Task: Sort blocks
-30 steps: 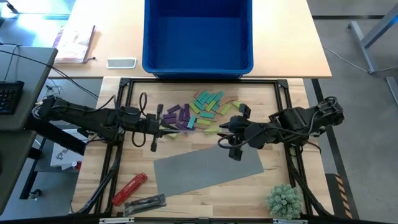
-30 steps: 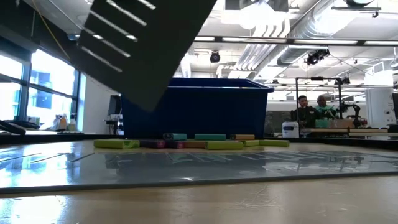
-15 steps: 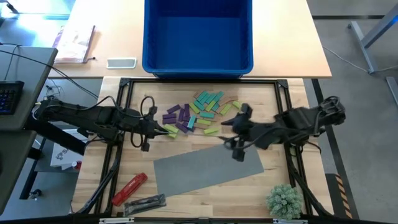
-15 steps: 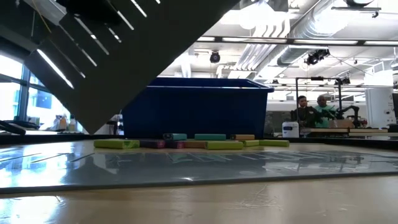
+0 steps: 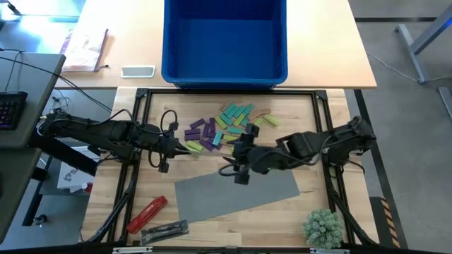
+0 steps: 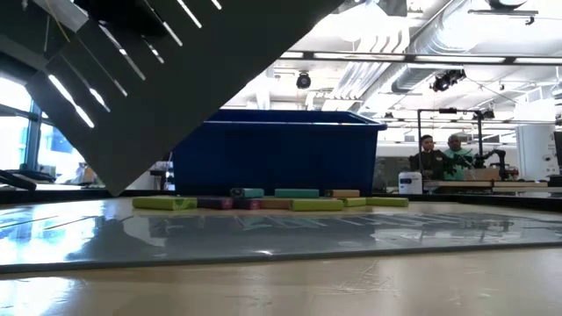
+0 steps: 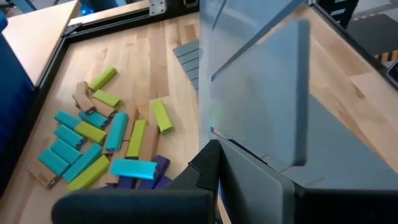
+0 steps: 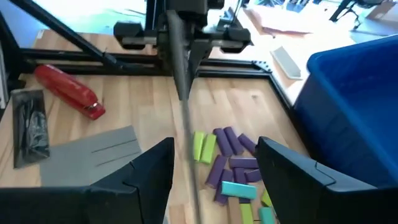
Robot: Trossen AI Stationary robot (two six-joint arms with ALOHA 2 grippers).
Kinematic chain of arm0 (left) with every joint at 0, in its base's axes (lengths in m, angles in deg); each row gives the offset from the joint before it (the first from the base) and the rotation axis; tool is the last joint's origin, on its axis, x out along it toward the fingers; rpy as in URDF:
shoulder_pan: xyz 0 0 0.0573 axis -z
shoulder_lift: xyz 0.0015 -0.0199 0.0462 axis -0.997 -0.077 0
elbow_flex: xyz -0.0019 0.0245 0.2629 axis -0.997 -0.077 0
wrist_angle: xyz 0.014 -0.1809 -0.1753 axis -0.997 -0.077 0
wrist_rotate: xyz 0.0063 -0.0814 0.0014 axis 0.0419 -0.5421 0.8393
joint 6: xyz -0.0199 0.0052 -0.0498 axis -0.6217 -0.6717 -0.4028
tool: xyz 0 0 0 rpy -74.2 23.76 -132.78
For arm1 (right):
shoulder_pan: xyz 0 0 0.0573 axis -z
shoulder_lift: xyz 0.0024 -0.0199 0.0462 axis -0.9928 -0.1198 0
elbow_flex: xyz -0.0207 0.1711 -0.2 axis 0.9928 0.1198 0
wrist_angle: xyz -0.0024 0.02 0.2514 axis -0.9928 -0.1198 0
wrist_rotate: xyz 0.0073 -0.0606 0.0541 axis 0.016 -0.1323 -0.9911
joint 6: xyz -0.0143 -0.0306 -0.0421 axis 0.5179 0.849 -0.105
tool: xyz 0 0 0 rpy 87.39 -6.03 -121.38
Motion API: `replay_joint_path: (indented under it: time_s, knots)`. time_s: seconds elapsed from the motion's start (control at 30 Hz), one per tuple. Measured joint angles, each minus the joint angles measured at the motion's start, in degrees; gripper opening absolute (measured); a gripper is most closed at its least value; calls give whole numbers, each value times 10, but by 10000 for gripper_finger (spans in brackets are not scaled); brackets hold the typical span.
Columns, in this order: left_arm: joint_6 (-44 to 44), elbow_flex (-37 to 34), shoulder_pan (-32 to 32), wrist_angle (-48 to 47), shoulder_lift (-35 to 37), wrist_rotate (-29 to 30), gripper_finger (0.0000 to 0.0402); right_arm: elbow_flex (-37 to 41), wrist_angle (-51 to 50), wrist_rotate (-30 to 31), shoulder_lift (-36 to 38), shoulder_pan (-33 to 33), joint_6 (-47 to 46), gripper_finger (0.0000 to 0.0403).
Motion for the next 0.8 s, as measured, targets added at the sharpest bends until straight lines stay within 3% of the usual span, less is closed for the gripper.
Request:
replay_joint_path:
  time_s: [0.13, 0.23, 0.5, 0.8]
  knots:
    - [0, 0, 0, 0, 0, -3, 0, 0, 4, -46, -17, 20, -1, 208]
    - [0, 0, 0, 2, 0, -3, 0, 0, 5, -67, -28, 30, 0, 180]
    - [6, 0, 0, 3, 0, -12, 0, 0, 3, -108, -33, 44, 0, 17]
    - [11, 0, 0, 11, 0, -14, 24, 0, -17, -114, -31, 44, -5, 3]
